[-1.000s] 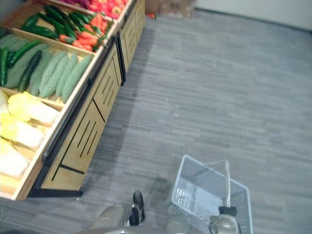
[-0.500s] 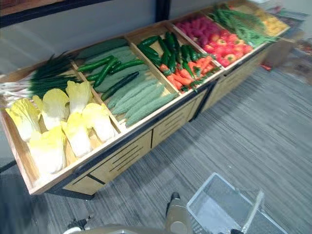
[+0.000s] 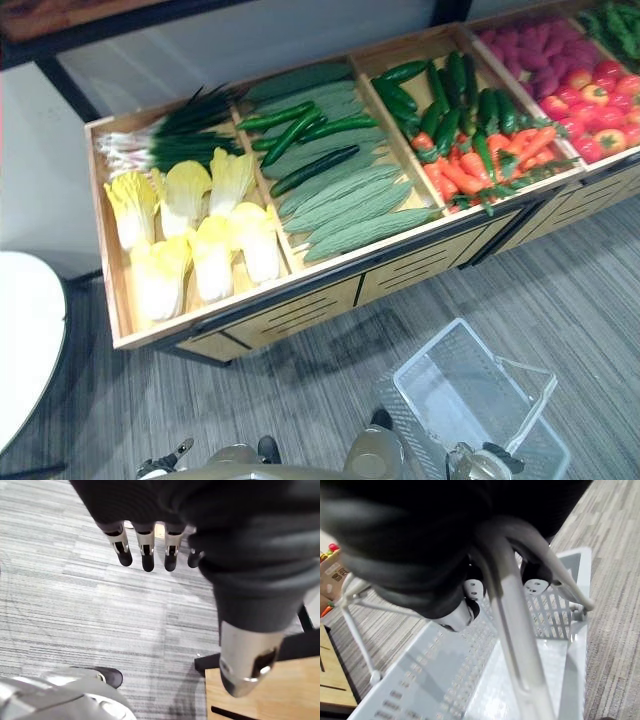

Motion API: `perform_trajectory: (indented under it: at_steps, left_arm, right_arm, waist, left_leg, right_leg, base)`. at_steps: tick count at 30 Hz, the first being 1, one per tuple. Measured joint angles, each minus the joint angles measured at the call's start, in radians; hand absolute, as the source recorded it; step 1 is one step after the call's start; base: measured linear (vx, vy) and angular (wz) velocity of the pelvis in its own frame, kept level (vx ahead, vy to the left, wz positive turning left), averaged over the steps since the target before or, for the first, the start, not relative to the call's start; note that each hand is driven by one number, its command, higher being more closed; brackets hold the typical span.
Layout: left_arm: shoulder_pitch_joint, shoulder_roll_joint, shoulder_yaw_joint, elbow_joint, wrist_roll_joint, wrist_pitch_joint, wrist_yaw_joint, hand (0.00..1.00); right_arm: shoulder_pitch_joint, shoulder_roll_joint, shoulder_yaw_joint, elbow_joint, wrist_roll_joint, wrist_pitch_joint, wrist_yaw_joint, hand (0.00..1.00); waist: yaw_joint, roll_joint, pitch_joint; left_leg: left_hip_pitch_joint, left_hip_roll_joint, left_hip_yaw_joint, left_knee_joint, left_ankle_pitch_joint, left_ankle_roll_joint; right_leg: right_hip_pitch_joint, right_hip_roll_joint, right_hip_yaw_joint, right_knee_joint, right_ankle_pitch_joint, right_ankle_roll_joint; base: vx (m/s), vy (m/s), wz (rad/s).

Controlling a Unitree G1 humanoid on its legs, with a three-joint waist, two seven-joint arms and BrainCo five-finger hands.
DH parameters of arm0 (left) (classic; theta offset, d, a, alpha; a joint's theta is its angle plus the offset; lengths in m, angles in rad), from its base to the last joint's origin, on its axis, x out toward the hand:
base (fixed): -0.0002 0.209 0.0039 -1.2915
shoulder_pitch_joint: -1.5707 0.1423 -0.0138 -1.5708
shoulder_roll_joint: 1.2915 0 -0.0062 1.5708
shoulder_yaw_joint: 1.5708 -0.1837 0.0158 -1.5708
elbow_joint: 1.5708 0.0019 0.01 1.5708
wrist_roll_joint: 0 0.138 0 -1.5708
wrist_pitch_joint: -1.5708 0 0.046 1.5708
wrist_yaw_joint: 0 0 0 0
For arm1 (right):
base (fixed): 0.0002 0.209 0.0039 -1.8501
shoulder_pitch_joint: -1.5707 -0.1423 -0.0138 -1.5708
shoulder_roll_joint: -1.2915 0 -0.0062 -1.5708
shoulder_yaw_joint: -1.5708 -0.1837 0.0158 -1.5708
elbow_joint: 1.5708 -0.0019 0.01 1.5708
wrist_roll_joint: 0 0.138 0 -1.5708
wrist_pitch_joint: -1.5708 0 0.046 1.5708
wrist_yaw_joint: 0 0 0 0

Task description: Pick vegetable in the basket

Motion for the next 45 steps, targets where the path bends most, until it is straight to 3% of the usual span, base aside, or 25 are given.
perform_trajectory:
  at_steps: [4,7,11,14,18,28,31,36,38,39,41,42,43,45]
  left_arm:
    - [0.009,-0.03,-0.053,-0.144,-0.039,-0.017,0.044,0.0]
    - [0.028,-0.056,-0.143,-0.392,-0.039,-0.043,0.084,0.0]
    - [0.043,-0.063,-0.165,-0.62,-0.031,-0.074,0.142,0.0]
    - [0.038,-0.067,-0.182,-0.764,-0.004,-0.104,0.195,0.0]
    - [0.025,-0.068,-0.188,-0.872,0.025,-0.111,0.269,0.0]
    - [-0.091,-0.059,-0.178,-0.882,0.056,-0.101,0.342,0.0]
    - [-0.101,-0.052,-0.151,-0.868,0.083,-0.094,0.362,0.0]
    - [-0.203,0.021,-0.067,-0.76,0.1,-0.063,0.38,0.0]
    - [-0.212,0.034,-0.063,-0.759,0.1,-0.056,0.384,0.0]
    - [-0.218,0.043,-0.06,-0.758,0.1,-0.055,0.385,0.0]
    - [-0.23,0.05,-0.051,-0.745,0.101,-0.057,0.388,0.0]
    - [-0.245,0.058,-0.044,-0.727,0.1,-0.056,0.396,0.0]
    - [-0.255,0.066,-0.044,-0.713,0.1,-0.054,0.398,0.0]
    - [-0.27,0.084,-0.046,-0.699,0.1,-0.05,0.403,0.0]
  right_arm:
    - [-0.002,0.0,-0.023,0.006,0.007,0.007,-0.01,1.0]
    - [0.005,0.006,-0.019,-0.001,0.007,0.005,-0.044,1.0]
    - [0.023,0.028,-0.005,-0.023,0.007,0.007,-0.051,1.0]
    - [0.042,0.042,0.039,-0.026,0.007,-0.004,-0.054,1.0]
    - [0.041,0.044,0.115,-0.024,0.006,-0.017,-0.054,1.0]
    - [0.006,0.038,0.154,0.004,-0.004,-0.023,-0.054,1.0]
    - [-0.011,0.024,0.154,0.004,-0.004,-0.018,-0.054,1.0]
    - [-0.047,-0.018,0.184,0.006,-0.016,-0.008,-0.052,1.0]
    - [-0.054,-0.025,0.187,0.006,-0.016,-0.008,-0.052,1.0]
    - [-0.061,-0.027,0.187,0.006,-0.016,-0.007,-0.052,1.0]
    - [-0.066,-0.026,0.187,0.007,-0.015,-0.006,-0.052,1.0]
    - [-0.071,-0.026,0.188,0.011,-0.015,-0.006,-0.052,1.0]
    - [-0.073,-0.026,0.19,0.011,-0.016,-0.006,-0.052,1.0]
    - [-0.082,-0.026,0.197,0.013,-0.016,-0.006,-0.052,1.0]
  waist:
    - [0.002,0.008,0.004]
    - [0.002,0.021,0.01]
    - [-0.002,0.032,0.019]
    - [-0.003,0.025,0.024]
    - [-0.002,-0.005,0.042]
    - [-0.003,-0.056,0.079]
    - [-0.003,-0.054,0.091]
    - [-0.004,-0.056,0.126]
    - [-0.005,-0.066,0.133]
    - [-0.005,-0.056,0.137]
    - [-0.005,-0.071,0.148]
    - [-0.005,-0.062,0.144]
    - [-0.005,-0.078,0.153]
    - [-0.005,-0.071,0.149]
  left_leg:
    - [-0.001,-0.017,-0.017,-0.032,0.017,0.014]
    - [-0.019,-0.02,-0.023,-0.067,0.046,0.012]
    - [-0.013,-0.011,-0.022,-0.079,0.052,0.006]
    - [-0.013,0.0,-0.019,-0.078,0.051,0.005]
    - [-0.014,0.007,-0.015,-0.077,0.048,0.001]
    - [-0.04,0.007,0.006,-0.07,0.045,0.001]
    - [-0.058,0.01,0.005,-0.061,0.045,0.001]
    - [-0.086,0.023,0.006,-0.052,0.045,0.001]
    - [-0.105,0.023,0.007,-0.045,0.045,0.0]
    - [-0.102,0.024,0.008,-0.043,0.045,0.0]
    - [-0.104,0.023,0.01,-0.043,0.045,0.0]
    - [-0.102,0.022,0.013,-0.043,0.045,0.0]
    - [-0.105,0.021,0.016,-0.043,0.045,0.0]
    - [-0.114,0.021,0.023,-0.043,0.045,0.0]
  right_leg:
    - [0.002,-0.012,-0.015,-0.003,0.01,0.005]
    - [-0.03,-0.011,-0.018,-0.001,0.008,-0.001]
    - [-0.03,0.007,-0.012,0.003,0.012,-0.004]
    - [-0.03,0.021,-0.009,0.003,0.015,-0.008]
    - [-0.032,0.032,-0.001,-0.005,0.015,-0.008]
    - [-0.084,0.046,0.055,-0.009,0.024,-0.014]
    - [-0.1,0.053,0.064,-0.014,0.032,-0.02]
    - [-0.123,0.072,0.08,-0.03,0.053,-0.032]
    - [-0.136,0.075,0.084,-0.04,0.062,-0.033]
    - [-0.136,0.076,0.086,-0.047,0.069,-0.034]
    - [-0.138,0.076,0.089,-0.048,0.073,-0.035]
    - [-0.139,0.077,0.095,-0.048,0.074,-0.035]
    - [-0.141,0.077,0.098,-0.048,0.074,-0.034]
    - [-0.151,0.079,0.109,-0.05,0.08,-0.036]
  base:
    - [-0.1,0.045,0.2]
    - [-0.08,-0.02,0.06]
    - [-0.01,-0.035,-0.08]
    - [0.03,-0.036,-0.05]
    - [0.02,-0.01,-0.04]
    - [0.02,0.002,-0.08]
    - [-0.02,-0.012,-0.13]
    - [-0.06,-0.029,-0.1]
    - [-0.04,-0.004,-0.05]
    - [-0.02,0.002,-0.04]
    - [-0.01,0.009,-0.05]
    - [-0.01,0.015,-0.07]
    - [-0.02,0.018,-0.09]
    - [-0.02,0.014,-0.11]
